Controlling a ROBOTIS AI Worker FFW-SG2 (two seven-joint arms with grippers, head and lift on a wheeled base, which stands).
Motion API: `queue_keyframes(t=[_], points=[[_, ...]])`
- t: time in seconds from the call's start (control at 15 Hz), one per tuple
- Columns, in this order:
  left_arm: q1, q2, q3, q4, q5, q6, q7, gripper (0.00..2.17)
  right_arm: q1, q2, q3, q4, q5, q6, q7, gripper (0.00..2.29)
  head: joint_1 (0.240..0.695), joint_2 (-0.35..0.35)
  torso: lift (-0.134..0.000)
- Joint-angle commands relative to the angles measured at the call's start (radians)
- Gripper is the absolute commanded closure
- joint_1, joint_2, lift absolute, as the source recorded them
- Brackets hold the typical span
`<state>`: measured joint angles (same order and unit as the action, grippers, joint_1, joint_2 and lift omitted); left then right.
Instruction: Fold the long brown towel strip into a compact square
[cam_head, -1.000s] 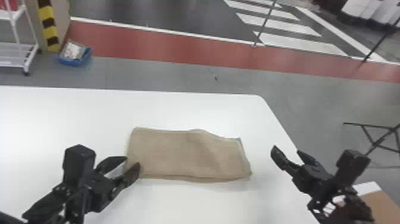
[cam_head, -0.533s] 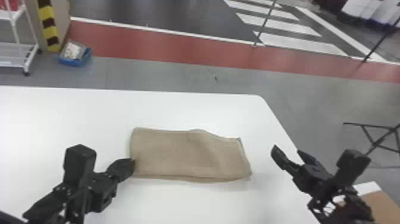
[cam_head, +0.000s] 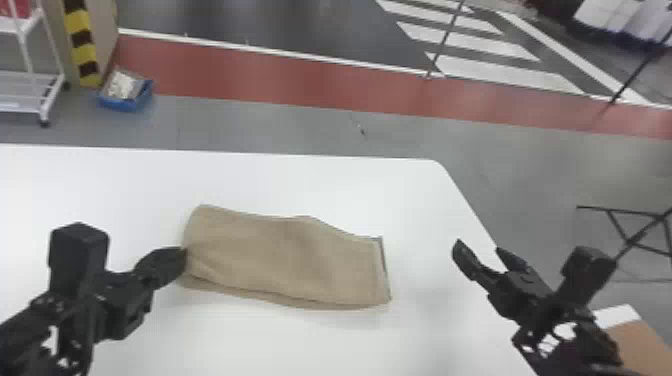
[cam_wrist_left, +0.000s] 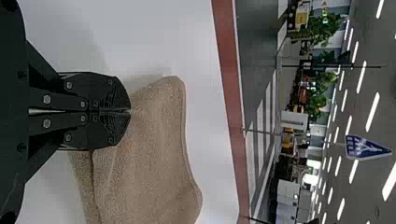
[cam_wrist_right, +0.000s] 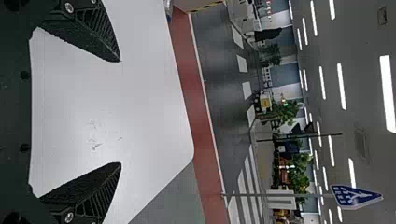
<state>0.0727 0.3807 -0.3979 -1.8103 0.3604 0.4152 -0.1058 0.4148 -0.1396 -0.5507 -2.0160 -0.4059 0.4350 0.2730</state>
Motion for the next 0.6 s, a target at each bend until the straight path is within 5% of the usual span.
queue_keyframes(t=[0.0, 0.53], points=[[0.022, 0.021, 0.068, -0.007, 0.003, -0.002, -0.006, 1.63, -0.011, 0.002, 0.009, 0.005, 0.006, 0.003, 0.0, 0.09, 0.695, -0.35, -0.124], [0.16, 0.058, 0.26, -0.055, 0.025, -0.011, -0.049, 1.63, -0.054, 0.014, 0.055, 0.008, 0.045, 0.012, -0.009, 0.09, 0.695, -0.294, -0.124]])
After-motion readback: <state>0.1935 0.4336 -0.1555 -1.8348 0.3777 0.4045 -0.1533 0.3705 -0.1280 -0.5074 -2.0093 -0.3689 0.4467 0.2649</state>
